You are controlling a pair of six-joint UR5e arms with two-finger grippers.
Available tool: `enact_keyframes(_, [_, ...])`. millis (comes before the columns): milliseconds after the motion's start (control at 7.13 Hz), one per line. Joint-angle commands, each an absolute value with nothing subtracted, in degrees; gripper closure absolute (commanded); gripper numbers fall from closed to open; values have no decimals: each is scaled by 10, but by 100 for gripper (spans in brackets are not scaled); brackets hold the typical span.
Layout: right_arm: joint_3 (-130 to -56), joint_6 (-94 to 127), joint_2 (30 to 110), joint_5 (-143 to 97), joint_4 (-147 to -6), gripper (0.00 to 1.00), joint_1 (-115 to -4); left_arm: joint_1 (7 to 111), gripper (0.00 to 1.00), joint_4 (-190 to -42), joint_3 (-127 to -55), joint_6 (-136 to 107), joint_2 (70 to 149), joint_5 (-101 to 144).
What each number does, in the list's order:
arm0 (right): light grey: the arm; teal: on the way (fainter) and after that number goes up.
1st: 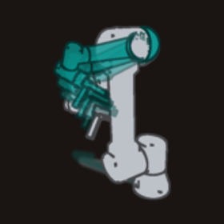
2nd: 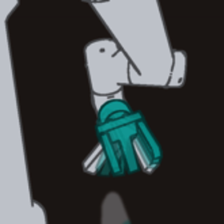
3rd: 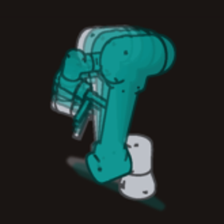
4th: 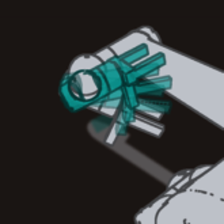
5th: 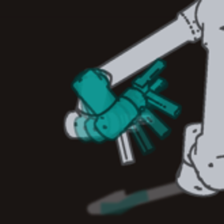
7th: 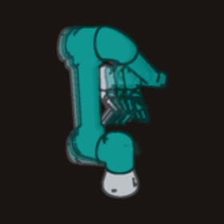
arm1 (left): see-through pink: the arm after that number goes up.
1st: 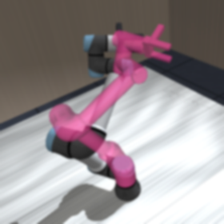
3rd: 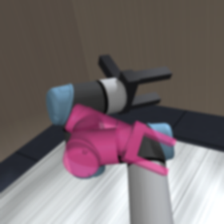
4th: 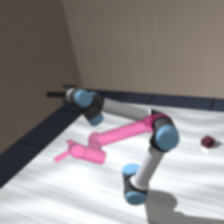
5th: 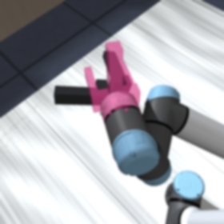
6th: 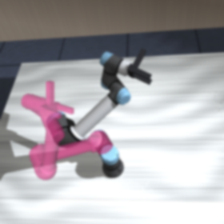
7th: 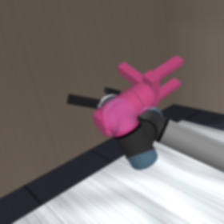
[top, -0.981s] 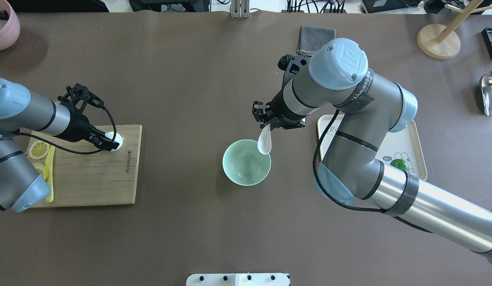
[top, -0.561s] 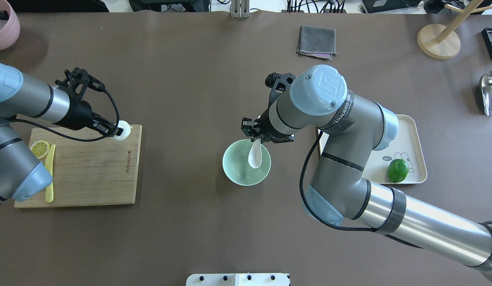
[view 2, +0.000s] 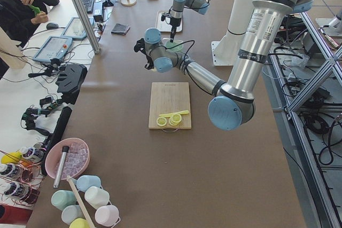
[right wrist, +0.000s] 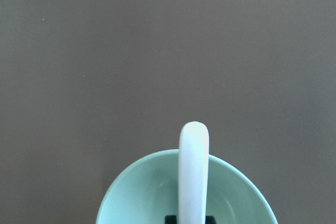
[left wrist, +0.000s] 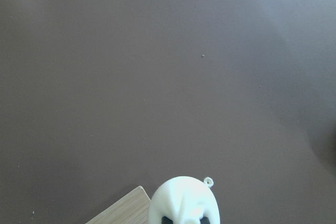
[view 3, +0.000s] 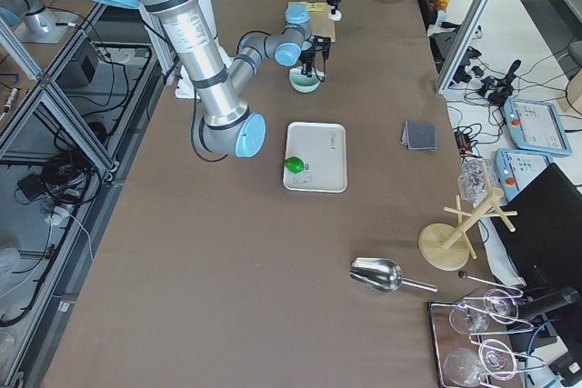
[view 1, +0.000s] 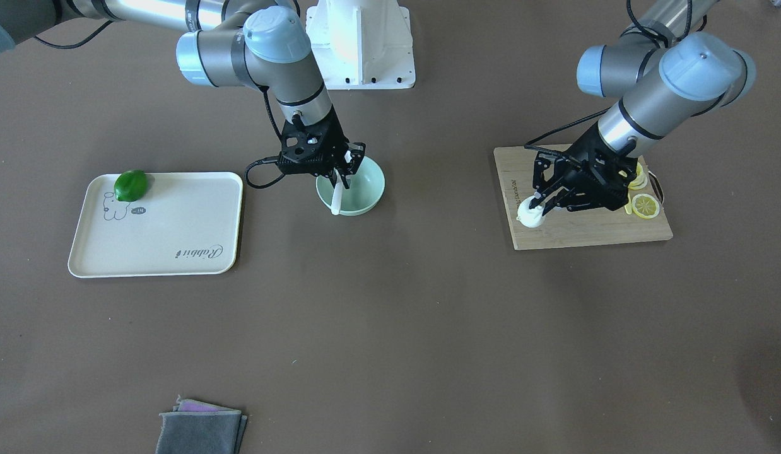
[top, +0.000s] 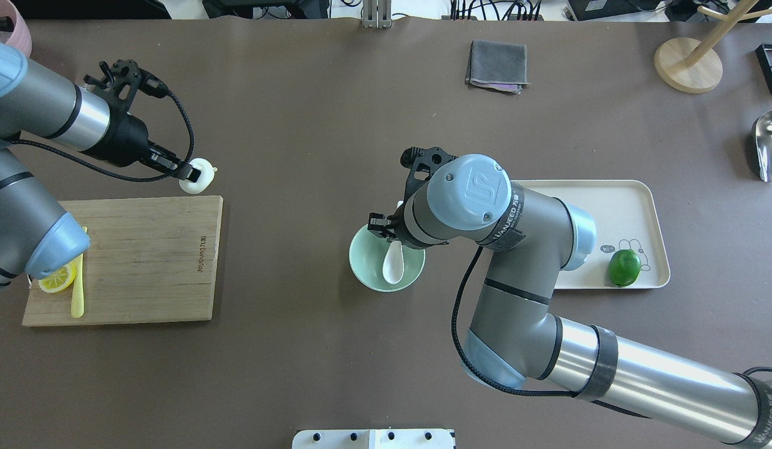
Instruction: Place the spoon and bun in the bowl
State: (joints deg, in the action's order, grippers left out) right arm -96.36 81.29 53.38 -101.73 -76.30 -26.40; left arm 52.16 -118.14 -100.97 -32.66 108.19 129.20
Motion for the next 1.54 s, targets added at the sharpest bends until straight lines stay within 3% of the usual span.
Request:
enact_keyframes(0, [-965,816,528,-1019,-763,0,-268,521,100,-1178,-1020,-351,1085,1293])
enact_keyframes(421, [-986,775,546,-1188,-773,0,-402,480,100,-1177,-1023,-493,1149,1286])
enact_keyframes(841, [-1054,611,680,-1271,-772,0,-489,343,100,-1177,-1022,-595,1208,1174])
enact_keyframes(1121, [-1049,545,710,-1291,-773,0,-525,257,100,-1177,-964,-635,1287,1060])
enact_keyframes(1402, [-1041,541,713,-1292,-773,0,-528,253,100,-1177,-941,-642,1297,1049])
